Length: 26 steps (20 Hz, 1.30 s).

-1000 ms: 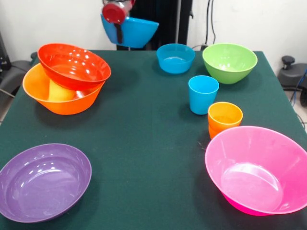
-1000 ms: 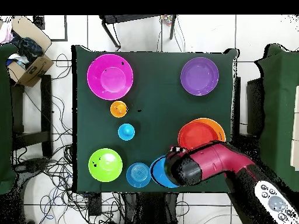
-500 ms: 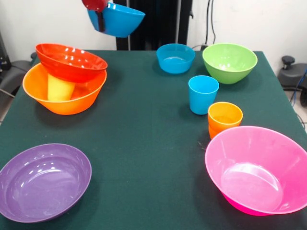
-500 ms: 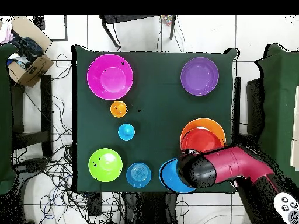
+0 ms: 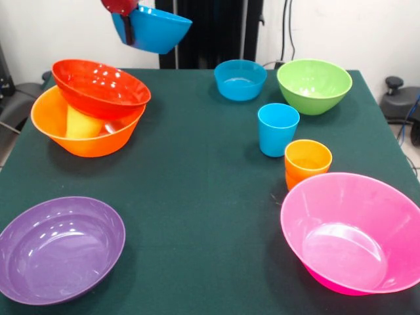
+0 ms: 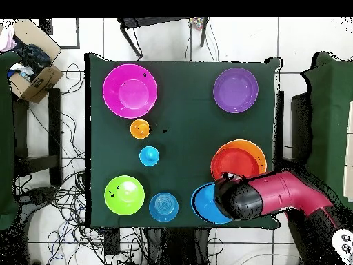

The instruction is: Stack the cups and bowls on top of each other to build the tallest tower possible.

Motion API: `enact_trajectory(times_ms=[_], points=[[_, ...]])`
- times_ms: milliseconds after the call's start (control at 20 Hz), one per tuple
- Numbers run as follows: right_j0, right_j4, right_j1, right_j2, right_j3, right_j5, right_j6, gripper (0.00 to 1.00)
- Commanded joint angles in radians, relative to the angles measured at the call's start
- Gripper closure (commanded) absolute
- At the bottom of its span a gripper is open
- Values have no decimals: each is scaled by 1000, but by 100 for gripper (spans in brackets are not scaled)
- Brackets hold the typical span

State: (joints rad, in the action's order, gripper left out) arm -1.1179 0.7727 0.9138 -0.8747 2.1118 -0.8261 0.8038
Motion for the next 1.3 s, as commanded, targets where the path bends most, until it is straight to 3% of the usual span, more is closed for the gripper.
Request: enact_trajectory(times_ms=[50, 550, 1300], points=[[13, 13, -25, -58, -63, -64, -207, 100], [-12, 9, -22, -84, -74, -61, -208, 100], [-61, 32, -99, -91, -185, -118, -297, 100]])
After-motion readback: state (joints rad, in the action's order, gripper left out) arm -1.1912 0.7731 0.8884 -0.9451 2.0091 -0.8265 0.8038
